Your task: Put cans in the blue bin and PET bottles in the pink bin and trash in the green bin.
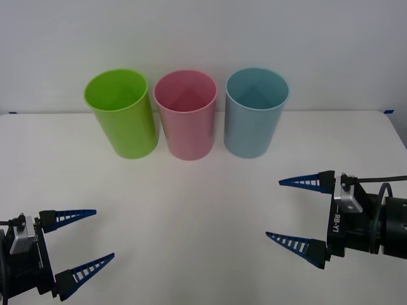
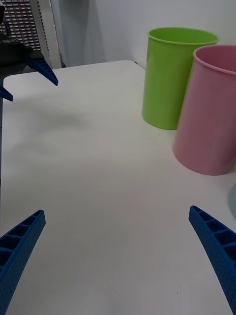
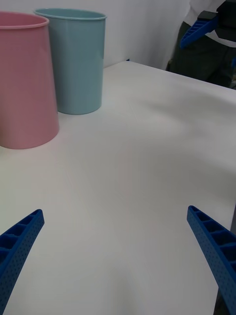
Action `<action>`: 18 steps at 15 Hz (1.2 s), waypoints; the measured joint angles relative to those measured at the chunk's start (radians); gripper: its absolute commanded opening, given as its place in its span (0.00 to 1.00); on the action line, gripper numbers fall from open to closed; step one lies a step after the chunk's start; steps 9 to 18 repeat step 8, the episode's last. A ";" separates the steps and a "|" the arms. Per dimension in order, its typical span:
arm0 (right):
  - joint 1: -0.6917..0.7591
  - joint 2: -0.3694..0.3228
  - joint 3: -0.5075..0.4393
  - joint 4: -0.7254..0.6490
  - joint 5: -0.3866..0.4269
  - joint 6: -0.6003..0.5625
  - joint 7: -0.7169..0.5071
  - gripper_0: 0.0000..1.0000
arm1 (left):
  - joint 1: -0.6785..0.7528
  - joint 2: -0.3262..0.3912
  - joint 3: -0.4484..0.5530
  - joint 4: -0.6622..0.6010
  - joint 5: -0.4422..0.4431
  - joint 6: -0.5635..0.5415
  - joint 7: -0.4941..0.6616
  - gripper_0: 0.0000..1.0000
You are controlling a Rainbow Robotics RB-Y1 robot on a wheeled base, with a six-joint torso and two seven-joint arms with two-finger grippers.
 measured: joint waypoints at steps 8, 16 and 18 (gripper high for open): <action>0.001 0.000 -0.006 0.001 0.077 -0.018 -0.008 1.00 | 0.000 0.000 0.000 0.000 0.000 0.000 0.000 1.00; 0.001 0.000 -0.006 0.001 0.077 -0.018 -0.008 1.00 | 0.000 0.000 0.000 0.000 0.000 0.000 0.000 1.00; 0.001 0.000 -0.006 0.001 0.077 -0.018 -0.008 1.00 | 0.000 0.000 0.000 0.000 0.000 0.000 0.000 1.00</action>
